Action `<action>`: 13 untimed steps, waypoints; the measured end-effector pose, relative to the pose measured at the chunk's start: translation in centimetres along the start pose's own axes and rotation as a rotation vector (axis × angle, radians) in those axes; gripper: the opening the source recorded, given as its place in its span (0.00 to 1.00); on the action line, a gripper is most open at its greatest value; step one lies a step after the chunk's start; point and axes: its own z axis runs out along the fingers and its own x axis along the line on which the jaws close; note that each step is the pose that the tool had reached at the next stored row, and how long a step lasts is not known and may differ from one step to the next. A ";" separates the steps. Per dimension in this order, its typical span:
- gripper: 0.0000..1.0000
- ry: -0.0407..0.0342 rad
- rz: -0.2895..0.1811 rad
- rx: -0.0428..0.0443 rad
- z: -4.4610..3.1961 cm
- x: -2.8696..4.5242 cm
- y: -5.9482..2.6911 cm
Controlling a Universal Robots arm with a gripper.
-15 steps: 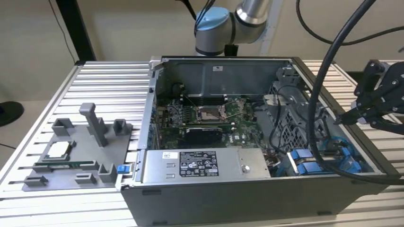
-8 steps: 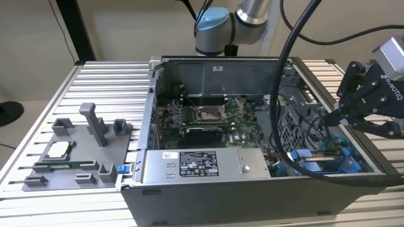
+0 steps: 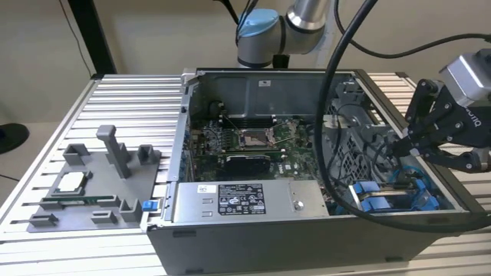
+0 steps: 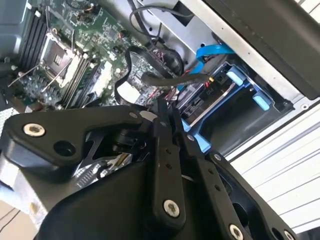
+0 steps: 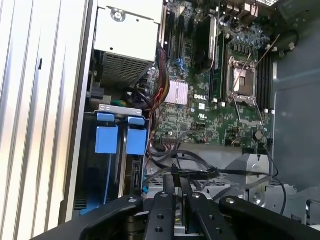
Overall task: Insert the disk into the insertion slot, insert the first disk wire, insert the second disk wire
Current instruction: 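Insert the second disk wire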
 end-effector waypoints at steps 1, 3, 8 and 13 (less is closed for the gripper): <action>0.00 0.0014 -0.003 0.0085 0.06 0.02 0.14; 0.00 0.0057 -0.010 0.0295 0.18 0.05 0.34; 0.00 0.0292 -0.034 0.1029 0.29 0.06 0.54; 0.00 0.0620 -0.062 0.1878 0.34 0.06 0.70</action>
